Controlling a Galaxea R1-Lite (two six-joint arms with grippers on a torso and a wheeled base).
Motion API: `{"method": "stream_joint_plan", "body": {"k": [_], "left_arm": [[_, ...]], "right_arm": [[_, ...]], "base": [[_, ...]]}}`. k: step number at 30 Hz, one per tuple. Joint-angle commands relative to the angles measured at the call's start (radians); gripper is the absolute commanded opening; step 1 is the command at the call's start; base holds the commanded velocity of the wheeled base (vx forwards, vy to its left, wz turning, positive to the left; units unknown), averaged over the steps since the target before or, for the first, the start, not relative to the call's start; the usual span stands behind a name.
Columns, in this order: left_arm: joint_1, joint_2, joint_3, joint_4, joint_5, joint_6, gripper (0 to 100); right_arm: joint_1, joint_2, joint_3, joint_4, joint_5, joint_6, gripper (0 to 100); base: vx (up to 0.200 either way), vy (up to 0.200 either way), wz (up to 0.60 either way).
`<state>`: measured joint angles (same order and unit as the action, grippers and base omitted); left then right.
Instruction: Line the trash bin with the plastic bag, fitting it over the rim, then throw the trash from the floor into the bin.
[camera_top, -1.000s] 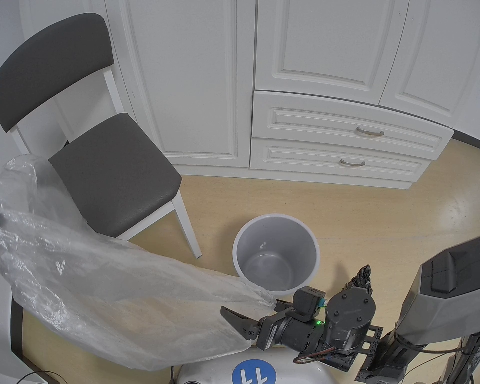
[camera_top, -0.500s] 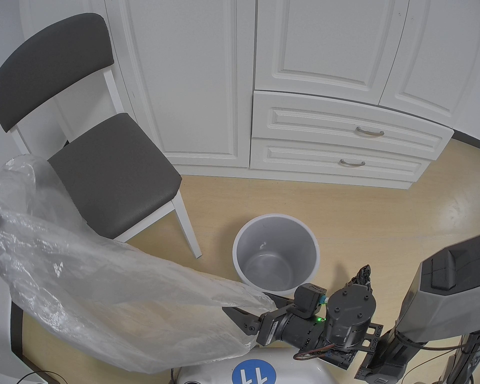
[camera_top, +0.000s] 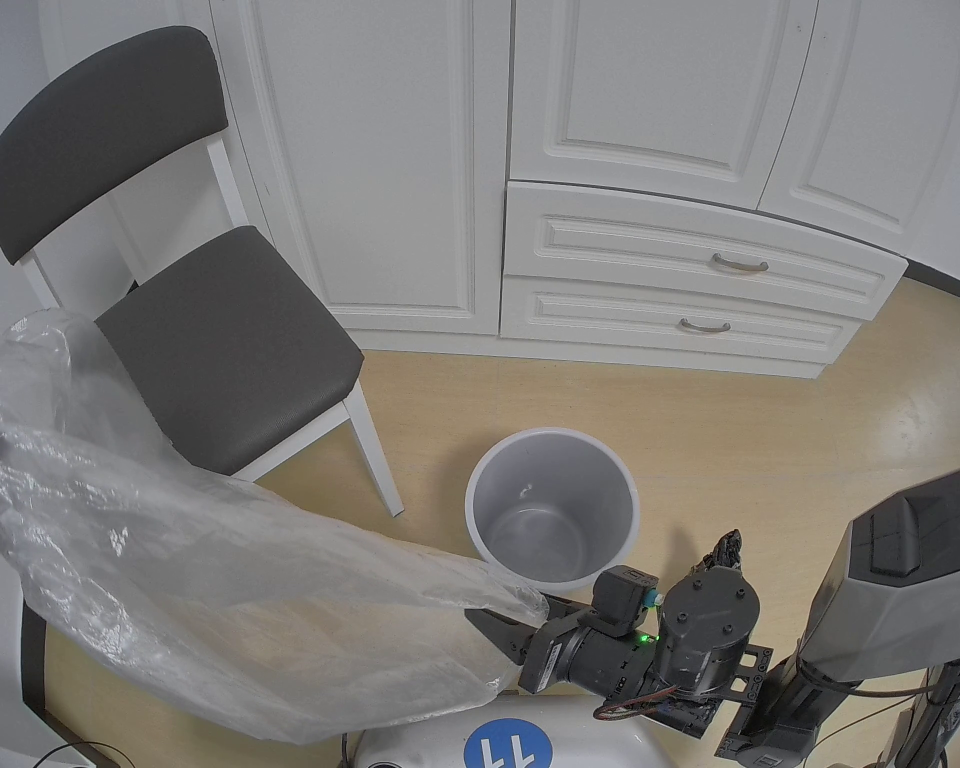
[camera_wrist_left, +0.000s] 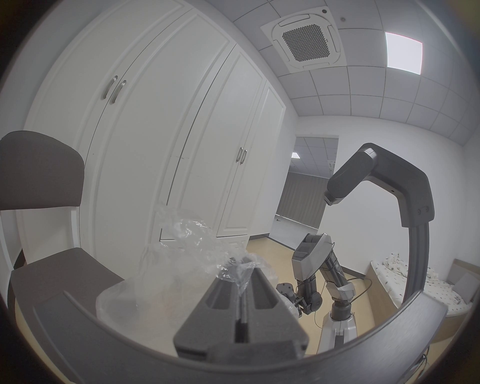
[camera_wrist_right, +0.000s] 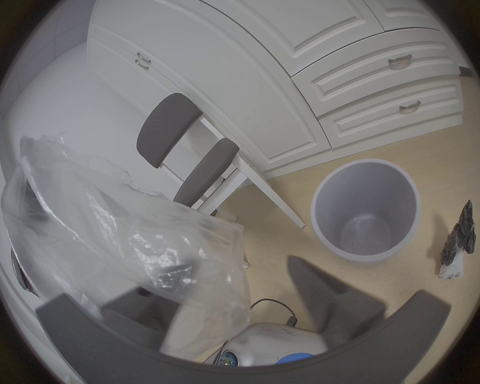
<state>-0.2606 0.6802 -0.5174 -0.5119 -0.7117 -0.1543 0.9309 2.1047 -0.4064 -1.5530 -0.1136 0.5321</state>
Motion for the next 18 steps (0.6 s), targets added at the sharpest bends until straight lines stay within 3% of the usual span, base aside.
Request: {"method": "stream_joint_plan", "body": {"k": [1,7,11,14,18], "left_arm": [[0.0,0.002,0.0,0.0,0.0,-0.001,0],[0.0,0.01,0.002,0.003,0.0,-0.001,0],[0.0,0.062,0.0,0.013,0.001,-0.002,0],[0.0,0.136,-0.003,0.018,0.012,-0.004,0],[0.0,0.2,0.002,0.035,0.012,0.004,0]], "right_arm": [[0.0,-0.006,0.001,-0.018,0.002,0.003,0],[0.0,-0.032,0.004,-0.018,0.0,0.003,0],[-0.03,-0.094,0.021,-0.018,-0.004,-0.041,0],[-0.073,-0.201,0.037,-0.018,0.0,-0.133,0],[-0.104,-0.284,0.046,-0.018,-0.001,-0.17,0]], "base": [[0.0,0.0,0.0],[0.0,0.0,0.0],[0.0,0.0,0.0],[0.0,0.0,0.0],[0.0,0.0,0.0]]}}
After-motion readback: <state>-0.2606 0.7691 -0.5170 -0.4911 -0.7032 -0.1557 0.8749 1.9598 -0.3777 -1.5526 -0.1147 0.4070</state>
